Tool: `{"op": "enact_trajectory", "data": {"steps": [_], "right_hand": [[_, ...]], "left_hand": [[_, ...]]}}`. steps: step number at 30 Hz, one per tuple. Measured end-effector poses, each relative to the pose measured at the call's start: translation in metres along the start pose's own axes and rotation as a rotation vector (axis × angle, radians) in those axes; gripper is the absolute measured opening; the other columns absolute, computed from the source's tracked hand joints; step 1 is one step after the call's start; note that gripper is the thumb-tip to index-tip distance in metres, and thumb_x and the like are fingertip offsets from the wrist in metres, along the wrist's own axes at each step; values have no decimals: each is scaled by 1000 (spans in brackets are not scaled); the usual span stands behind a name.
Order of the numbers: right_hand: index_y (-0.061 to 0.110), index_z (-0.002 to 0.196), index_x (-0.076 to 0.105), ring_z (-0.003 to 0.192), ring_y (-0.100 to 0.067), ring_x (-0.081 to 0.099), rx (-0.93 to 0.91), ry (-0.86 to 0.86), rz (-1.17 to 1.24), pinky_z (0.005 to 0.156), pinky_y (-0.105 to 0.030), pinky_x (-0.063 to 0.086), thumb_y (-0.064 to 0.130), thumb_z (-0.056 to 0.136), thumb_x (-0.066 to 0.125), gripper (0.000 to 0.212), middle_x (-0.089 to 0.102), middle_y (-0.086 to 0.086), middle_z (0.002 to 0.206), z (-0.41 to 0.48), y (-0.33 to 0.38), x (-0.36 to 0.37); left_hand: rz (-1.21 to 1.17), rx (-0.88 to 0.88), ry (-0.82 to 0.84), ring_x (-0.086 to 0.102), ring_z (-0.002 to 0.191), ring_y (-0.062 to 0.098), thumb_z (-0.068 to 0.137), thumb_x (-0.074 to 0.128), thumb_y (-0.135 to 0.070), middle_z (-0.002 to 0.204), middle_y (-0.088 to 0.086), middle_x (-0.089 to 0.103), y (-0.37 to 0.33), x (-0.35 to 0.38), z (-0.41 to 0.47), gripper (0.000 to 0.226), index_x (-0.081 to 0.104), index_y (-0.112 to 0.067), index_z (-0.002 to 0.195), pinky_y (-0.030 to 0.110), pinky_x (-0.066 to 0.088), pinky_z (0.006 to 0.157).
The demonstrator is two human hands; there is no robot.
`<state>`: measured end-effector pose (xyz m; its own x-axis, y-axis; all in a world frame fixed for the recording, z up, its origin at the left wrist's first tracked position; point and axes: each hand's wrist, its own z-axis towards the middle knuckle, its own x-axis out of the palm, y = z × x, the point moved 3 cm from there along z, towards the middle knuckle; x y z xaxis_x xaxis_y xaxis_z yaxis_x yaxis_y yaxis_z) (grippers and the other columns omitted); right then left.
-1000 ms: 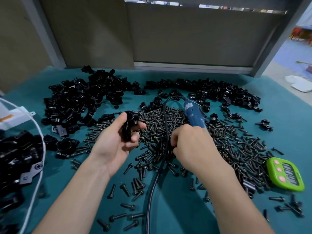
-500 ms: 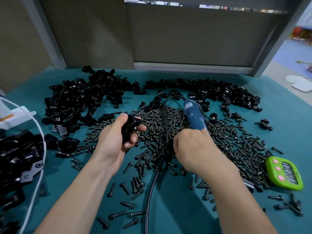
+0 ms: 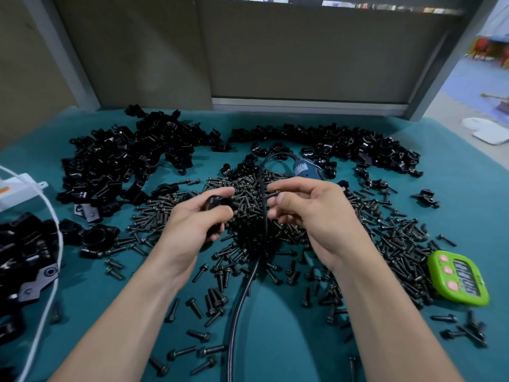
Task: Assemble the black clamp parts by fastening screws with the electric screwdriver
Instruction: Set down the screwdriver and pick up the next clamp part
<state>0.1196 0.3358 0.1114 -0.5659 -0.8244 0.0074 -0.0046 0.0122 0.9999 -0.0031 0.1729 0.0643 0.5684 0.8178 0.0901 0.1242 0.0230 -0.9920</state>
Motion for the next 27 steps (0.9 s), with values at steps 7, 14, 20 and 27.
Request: {"op": "enact_trajectory", "data": {"steps": [7, 14, 20, 27], "right_hand": [[6, 92, 79, 64, -16, 67, 6, 48, 84, 57, -21, 50, 2, 97, 66, 14, 73, -8, 73, -2, -8, 19], [8, 91, 79, 62, -17, 64, -40, -13, 95, 55, -21, 47, -6, 92, 67, 19, 69, -11, 66, -1, -12, 23], [12, 84, 81, 57, -11, 59, -67, -50, 91, 55, -18, 47, -3, 87, 75, 16, 71, -5, 68, 0, -16, 24], [10, 83, 82, 55, -9, 57, -59, 29, 119, 55, -17, 48, -7, 87, 73, 20, 68, -5, 65, 0, -18, 25]], "left_hand": [[336, 218, -43, 72, 82, 5, 74, 72, -53, 87, -14, 78, -1, 7, -4, 28, 78, -49, 101, 28, 55, 78], [559, 310, -20, 68, 87, -2, 83, 64, -55, 93, -25, 74, -2, 11, -8, 25, 72, -52, 106, 22, 51, 74], [682, 447, -17, 61, 100, -16, 82, 64, -58, 108, -45, 62, -10, 17, -17, 26, 61, -67, 107, 4, 45, 76], [722, 478, 14, 60, 105, -7, 89, 54, -60, 111, -32, 63, -4, 17, -14, 31, 58, -52, 119, 19, 50, 83]]}}
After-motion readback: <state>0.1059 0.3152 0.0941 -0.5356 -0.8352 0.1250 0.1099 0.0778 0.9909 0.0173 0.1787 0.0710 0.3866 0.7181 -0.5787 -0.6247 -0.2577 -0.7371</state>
